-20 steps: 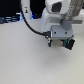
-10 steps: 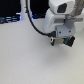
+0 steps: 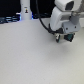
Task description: Open the kcup holder, insert the kcup into the holder, and close the kcup holder
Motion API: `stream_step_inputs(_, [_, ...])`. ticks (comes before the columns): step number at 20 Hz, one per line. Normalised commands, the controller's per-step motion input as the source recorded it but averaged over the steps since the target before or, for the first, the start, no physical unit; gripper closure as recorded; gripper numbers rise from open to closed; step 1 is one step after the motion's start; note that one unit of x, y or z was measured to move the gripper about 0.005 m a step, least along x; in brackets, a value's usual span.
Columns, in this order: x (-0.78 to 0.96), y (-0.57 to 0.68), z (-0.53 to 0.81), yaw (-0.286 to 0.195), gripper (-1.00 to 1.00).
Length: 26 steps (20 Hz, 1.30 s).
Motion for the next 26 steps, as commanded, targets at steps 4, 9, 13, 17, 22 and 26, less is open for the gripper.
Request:
stream_step_inputs(4, [-0.87,0.51,0.0,0.041,-1.0])
stream_step_inputs(9, [-0.93,0.47,-0.01,0.037,-1.0])
stream_step_inputs(13, [-0.92,0.45,-0.01,0.044,-1.0])
stream_step_inputs(17, [-0.82,0.46,0.01,0.058,-1.0])
stream_step_inputs(22, [-0.38,0.38,0.36,0.069,-1.0])
stream_step_inputs(26, [0.07,0.06,0.91,0.009,-1.0])
